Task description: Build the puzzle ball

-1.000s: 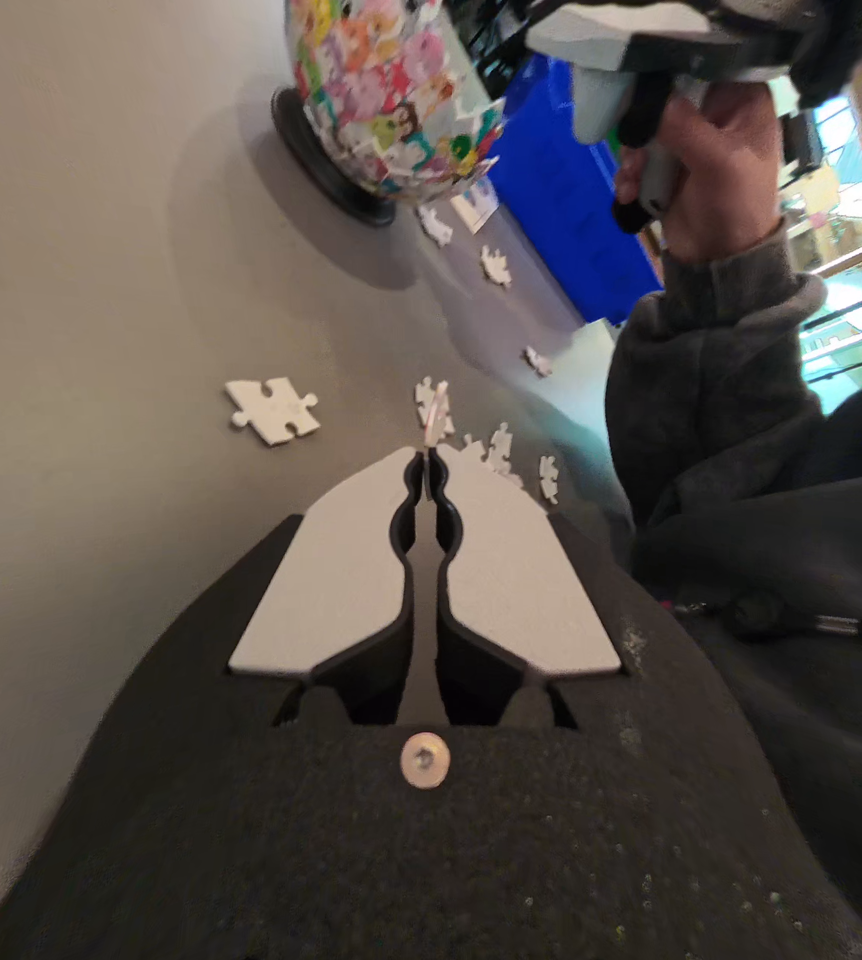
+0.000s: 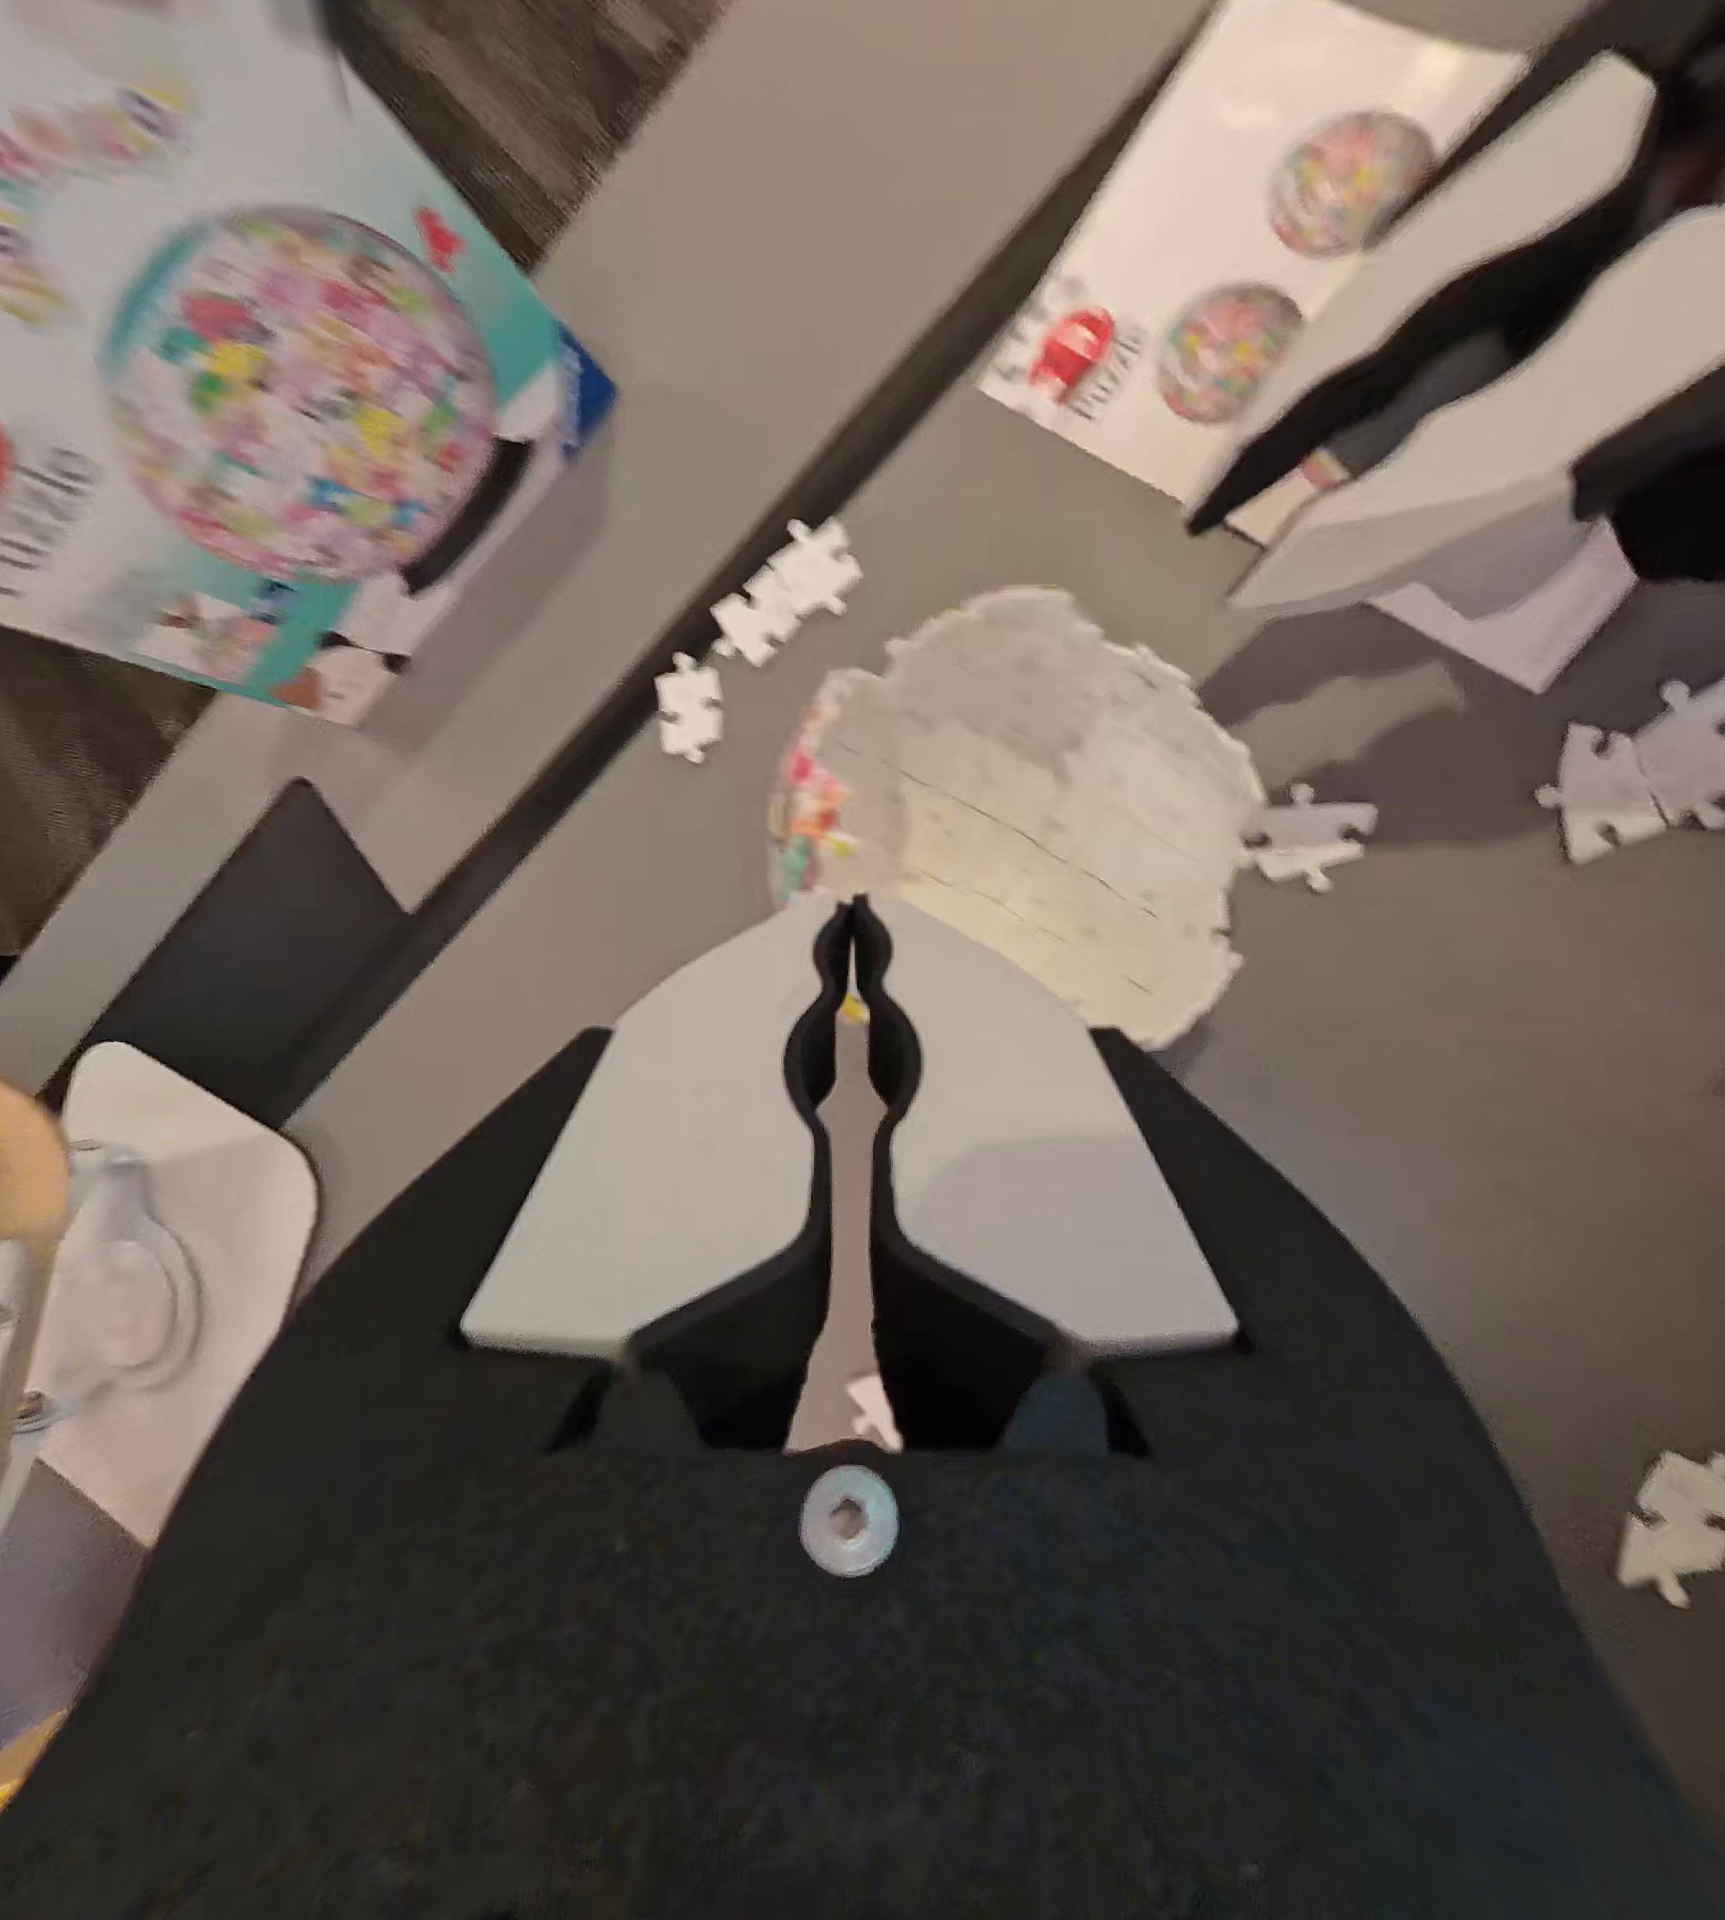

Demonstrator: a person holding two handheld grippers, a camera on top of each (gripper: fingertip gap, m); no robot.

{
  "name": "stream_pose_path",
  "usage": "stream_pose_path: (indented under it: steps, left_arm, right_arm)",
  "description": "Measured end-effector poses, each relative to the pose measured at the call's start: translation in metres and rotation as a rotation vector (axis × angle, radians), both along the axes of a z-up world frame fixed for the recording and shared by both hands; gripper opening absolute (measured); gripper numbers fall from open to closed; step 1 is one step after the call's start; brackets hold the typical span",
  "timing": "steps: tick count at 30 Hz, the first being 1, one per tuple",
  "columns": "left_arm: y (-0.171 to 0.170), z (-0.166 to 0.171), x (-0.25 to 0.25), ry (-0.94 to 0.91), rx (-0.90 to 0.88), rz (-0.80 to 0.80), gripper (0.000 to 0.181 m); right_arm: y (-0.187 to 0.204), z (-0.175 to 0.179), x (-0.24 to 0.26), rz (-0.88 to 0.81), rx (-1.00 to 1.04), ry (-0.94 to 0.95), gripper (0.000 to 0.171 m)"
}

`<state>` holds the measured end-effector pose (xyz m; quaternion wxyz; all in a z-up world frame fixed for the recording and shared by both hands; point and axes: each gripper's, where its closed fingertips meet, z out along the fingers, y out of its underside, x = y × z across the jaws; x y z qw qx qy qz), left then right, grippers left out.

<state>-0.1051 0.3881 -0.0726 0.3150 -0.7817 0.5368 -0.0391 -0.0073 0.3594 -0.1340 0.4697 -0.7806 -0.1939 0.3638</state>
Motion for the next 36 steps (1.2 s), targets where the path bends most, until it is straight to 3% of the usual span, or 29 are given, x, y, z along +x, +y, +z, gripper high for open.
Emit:
stream_pose_path:
  steps: [3,7,10,13,16,19,25,36]
  left_arm:
    - [0.028,0.003,-0.021,-0.107,0.006,0.041,0.000]
    - [0.056,-0.038,-0.054,-0.167,-0.108,0.053,0.022]
    - [0.047,-0.032,-0.051,-0.332,-0.224,-0.008,0.022]
    - [0.016,-0.017,-0.035,-0.490,-0.364,-0.098,0.034]
    - [0.005,-0.035,-0.028,-0.417,-0.345,-0.100,0.044]
    - [0.012,-0.046,-0.022,-0.380,-0.322,-0.070,0.046]
    - [0.014,-0.047,-0.012,-0.442,-0.457,-0.062,0.048]
    - [0.008,-0.054,-0.007,-0.419,-0.515,-0.090,0.043]
  right_arm:
    - [0.001,-0.004,0.010,-0.050,-0.061,-0.056,0.026]
    - [-0.002,-0.001,0.017,-0.132,-0.114,-0.086,0.029]
    - [-0.013,-0.016,0.021,-0.188,-0.179,-0.083,0.038]
    - [-0.034,-0.016,-0.001,-0.041,-0.112,0.026,0.047]
    - [-0.042,-0.026,-0.010,0.033,-0.012,-0.118,0.059]
    - [-0.040,-0.051,-0.011,0.068,-0.051,-0.346,0.069]
    - [-0.027,-0.077,-0.028,0.180,-0.130,-0.516,0.069]
    - [-0.022,-0.061,-0.038,0.221,-0.150,-0.429,0.063]
